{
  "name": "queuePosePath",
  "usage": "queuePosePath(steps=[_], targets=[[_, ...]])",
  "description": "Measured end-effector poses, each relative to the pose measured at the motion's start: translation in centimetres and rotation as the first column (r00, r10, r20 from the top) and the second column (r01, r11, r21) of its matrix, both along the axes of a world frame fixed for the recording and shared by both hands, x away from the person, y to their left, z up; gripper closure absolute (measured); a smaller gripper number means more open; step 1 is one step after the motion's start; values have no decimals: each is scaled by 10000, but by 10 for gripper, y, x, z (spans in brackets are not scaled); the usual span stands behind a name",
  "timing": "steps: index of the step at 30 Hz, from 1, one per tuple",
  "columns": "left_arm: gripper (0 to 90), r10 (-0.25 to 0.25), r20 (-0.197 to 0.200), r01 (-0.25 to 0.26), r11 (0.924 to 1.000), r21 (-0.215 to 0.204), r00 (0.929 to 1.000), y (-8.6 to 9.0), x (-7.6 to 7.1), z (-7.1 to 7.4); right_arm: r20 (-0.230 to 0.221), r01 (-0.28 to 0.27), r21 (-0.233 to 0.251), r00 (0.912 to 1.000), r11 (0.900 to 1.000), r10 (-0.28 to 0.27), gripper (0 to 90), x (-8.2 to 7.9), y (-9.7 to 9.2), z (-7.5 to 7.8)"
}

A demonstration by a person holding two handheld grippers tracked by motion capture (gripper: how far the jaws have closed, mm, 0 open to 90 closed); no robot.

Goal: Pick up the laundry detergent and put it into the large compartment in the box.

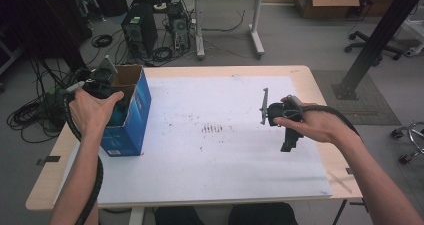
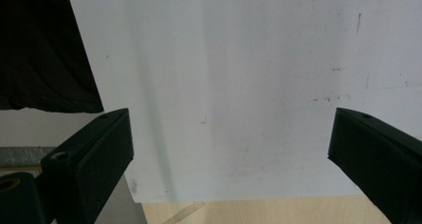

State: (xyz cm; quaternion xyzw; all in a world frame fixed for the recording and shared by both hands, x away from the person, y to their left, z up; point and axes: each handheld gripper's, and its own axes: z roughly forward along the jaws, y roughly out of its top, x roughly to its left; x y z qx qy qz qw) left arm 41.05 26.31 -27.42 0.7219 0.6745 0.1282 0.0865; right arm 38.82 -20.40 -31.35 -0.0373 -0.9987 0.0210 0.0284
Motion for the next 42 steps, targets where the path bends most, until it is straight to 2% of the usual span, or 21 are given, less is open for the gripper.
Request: queuePosePath(steps=[4, 8, 9, 33, 37, 40, 42], targets=[[375, -22, 49, 22, 10000, -29, 10000, 0, -1, -2, -4, -37, -22, 10000, 10000, 37, 37, 0, 1, -1], [375, 12, -76, -12, 10000, -76, 10000, 1, -1, -10, 0, -43, -35, 10000, 10000, 43, 37, -1, 1, -2], [374, 25, 7, -25, 10000, -91, 10000, 1, -2, -12, -6, -61, -24, 10000, 10000, 61, 37, -1, 1, -2], [369, -6, 582, 0, 9999, 109, 9983, -3, -5, -16, -60, -51, -35, 10000, 10000, 50, 37, -1, 2, -8], [368, -48, 530, 42, 9999, 110, 9986, -4, -5, -16, -87, -35, -63, 10000, 10000, 34, 37, -2, 2, -8], [354, -12, 426, 20, 9999, -167, 9991, -4, -5, -15, -108, 11, -68, 9999, 10000, -12, 37, -2, 2, -8], [335, -8, 422, 11, 10000, -82, 9991, -5, -5, -15, -104, -28, -54, 9999, 10000, 27, 37, -2, 2, -8]])
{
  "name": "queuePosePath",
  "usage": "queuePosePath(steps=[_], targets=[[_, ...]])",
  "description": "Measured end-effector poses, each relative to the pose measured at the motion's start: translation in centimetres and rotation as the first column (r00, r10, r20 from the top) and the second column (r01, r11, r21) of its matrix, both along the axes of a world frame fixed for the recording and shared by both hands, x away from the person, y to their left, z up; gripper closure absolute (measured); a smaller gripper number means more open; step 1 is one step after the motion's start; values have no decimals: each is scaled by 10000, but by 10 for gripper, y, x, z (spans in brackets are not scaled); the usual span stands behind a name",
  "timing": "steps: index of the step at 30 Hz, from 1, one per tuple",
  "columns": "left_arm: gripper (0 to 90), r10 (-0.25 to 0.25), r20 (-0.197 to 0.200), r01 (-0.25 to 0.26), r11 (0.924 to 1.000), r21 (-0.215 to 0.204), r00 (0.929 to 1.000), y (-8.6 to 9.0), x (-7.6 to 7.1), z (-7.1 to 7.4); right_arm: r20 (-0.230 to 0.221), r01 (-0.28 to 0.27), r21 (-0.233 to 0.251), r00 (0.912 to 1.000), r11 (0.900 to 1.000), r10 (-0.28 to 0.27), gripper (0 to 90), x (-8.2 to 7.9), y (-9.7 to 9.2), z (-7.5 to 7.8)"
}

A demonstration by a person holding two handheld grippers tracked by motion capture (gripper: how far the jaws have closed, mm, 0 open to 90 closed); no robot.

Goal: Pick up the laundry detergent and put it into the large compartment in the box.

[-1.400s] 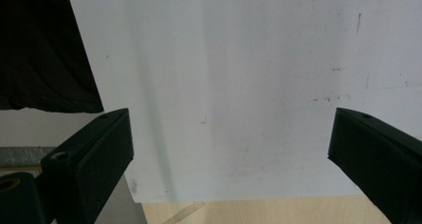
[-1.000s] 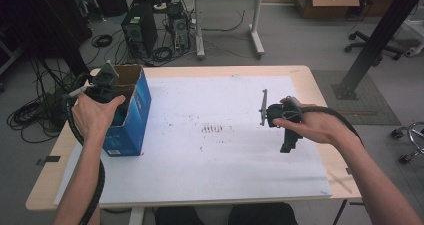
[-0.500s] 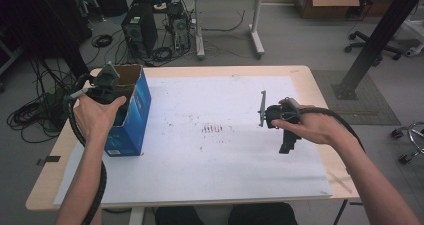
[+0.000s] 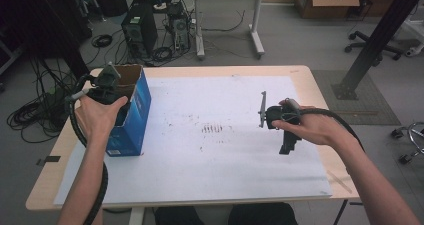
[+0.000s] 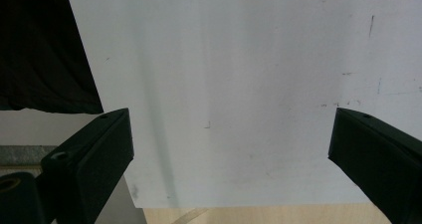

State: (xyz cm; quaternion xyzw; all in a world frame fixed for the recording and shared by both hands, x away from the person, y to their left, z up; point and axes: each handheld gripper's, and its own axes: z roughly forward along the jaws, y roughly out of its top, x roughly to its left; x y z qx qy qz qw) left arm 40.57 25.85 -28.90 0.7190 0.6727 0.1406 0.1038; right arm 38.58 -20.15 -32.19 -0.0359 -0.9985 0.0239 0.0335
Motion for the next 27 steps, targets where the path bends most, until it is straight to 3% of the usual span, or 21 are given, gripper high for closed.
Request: queuePosePath(steps=[7, 18, 21, 23, 27], targets=[[283, 186, 13, -186, 9998, -14, 9998, 2, -1, 2, -10, 9, 16, 10000, 10000, -9, 37, -1, 0, 0], [280, 142, -74, -139, 9992, 366, 9999, -2, 1, 9, -25, 29, -27, 10000, 10000, -29, 37, -1, -1, 1], [242, 205, 9, -206, 9992, 347, 9998, -1, 0, 16, -18, -15, -29, 10000, 10000, 15, 37, -1, -1, 0], [291, 115, 34, -117, 9989, 452, 9999, -2, 0, 24, -30, 51, -73, 10000, 10000, -51, 37, -2, -1, 1], [292, 0, 187, -9, 9987, 502, 9998, -3, -1, 39, -33, 28, -10, 10000, 10000, -28, 37, -2, -1, 1]])
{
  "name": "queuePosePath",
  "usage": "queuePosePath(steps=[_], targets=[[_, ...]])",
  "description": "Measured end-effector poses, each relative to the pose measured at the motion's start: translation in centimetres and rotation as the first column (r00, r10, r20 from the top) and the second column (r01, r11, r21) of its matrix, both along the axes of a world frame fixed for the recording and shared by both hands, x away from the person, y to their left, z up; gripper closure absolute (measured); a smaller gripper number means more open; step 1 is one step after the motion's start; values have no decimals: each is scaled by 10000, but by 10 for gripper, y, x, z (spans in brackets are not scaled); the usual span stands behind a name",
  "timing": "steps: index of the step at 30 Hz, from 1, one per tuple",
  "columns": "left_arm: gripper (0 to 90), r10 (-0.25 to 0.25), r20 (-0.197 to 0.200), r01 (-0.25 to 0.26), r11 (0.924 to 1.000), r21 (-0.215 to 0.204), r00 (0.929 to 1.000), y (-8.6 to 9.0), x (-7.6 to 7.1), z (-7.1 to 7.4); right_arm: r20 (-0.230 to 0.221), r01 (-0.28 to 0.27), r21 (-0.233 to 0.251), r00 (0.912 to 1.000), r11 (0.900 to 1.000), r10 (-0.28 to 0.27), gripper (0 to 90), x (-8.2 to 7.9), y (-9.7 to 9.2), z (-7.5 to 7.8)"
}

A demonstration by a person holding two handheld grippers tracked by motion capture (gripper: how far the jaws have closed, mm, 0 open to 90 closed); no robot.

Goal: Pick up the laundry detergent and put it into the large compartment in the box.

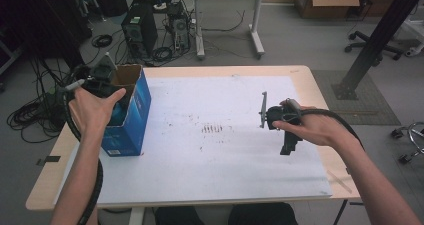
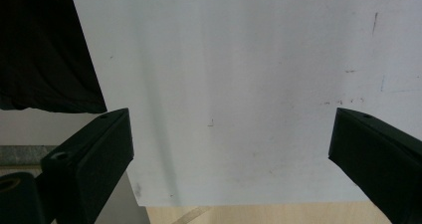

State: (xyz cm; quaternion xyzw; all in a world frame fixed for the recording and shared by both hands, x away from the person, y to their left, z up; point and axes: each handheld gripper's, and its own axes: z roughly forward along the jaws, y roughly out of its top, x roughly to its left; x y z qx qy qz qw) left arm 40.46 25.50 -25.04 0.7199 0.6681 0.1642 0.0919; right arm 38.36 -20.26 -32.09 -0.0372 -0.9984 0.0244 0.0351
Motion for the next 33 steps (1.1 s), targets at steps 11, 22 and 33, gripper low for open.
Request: queuePosePath(steps=[11, 22, 33], targets=[[215, -211, 331, 209, 9998, 60, 9992, -6, -3, 33, 4, 39, 13, 10000, 10000, -39, 37, -1, -2, 1], [53, -956, 479, 939, 9949, 362, 9943, -28, -5, 54, -27, -2, -18, 10000, 10000, 2, 37, 0, 0, 0], [45, -3215, 427, 3193, 9463, 507, 9460, -80, -10, 77, -13, -1, -2, 10000, 10000, 1, 37, 0, -1, 0]])
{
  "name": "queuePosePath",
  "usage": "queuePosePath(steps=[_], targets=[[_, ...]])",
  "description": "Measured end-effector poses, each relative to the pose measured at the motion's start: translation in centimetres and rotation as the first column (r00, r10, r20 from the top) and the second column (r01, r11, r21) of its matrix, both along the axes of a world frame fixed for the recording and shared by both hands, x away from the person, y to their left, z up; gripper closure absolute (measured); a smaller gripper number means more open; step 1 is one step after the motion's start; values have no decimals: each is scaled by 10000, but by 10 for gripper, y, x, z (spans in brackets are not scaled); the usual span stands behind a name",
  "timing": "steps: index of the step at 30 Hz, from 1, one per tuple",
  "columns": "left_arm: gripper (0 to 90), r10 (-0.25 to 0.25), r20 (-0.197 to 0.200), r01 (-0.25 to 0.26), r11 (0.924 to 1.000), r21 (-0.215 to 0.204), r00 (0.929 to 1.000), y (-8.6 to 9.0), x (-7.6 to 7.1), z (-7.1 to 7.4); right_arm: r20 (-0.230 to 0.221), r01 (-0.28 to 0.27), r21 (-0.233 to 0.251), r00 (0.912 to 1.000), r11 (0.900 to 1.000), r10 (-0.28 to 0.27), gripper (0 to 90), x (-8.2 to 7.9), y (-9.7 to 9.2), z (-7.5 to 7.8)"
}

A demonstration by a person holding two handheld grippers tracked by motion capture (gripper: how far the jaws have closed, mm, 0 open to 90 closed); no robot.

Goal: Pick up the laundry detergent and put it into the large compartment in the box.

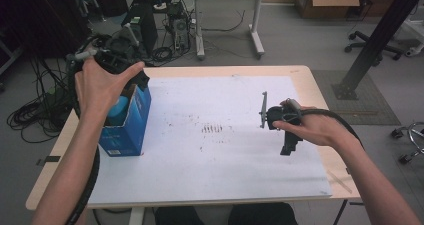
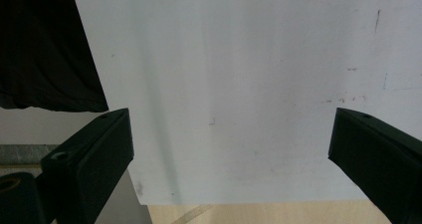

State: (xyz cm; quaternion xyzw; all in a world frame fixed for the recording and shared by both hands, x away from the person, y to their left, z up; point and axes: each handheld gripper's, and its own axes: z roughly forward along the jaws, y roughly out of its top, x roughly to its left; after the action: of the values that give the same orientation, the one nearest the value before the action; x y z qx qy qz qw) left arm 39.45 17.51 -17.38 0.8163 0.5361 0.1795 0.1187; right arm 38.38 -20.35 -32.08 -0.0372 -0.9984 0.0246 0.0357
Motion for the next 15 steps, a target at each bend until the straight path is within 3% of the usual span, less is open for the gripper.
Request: queuePosePath(steps=[3, 4, 5, 8, 13, 15], targets=[[45, -934, -66, 934, 9956, 26, 9956, -21, -4, 4, -27, 75, -33, 10000, 10000, -75, 37, -1, 0, 0], [44, -1585, -127, 1584, 9874, -49, 9873, -34, -6, 6, -32, 72, -18, 10000, 10000, -72, 37, -1, 0, 1], [45, -1585, -127, 1584, 9874, -49, 9873, -34, -6, 6, -32, 72, -18, 10000, 10000, -72, 37, -1, 0, 1], [45, -2488, -254, 2489, 9685, 3, 9682, -53, -11, 4, -18, 40, 6, 10000, 10000, -40, 37, -1, 0, 1], [44, -3367, -561, 3383, 9408, 203, 9399, -77, -16, -6, -9, 63, -11, 10000, 10000, -63, 37, -2, -1, 1], [44, -3793, -640, 3808, 9246, 122, 9231, -84, -17, -13, -20, 98, -16, 9999, 10000, -98, 37, -3, -2, 2]])
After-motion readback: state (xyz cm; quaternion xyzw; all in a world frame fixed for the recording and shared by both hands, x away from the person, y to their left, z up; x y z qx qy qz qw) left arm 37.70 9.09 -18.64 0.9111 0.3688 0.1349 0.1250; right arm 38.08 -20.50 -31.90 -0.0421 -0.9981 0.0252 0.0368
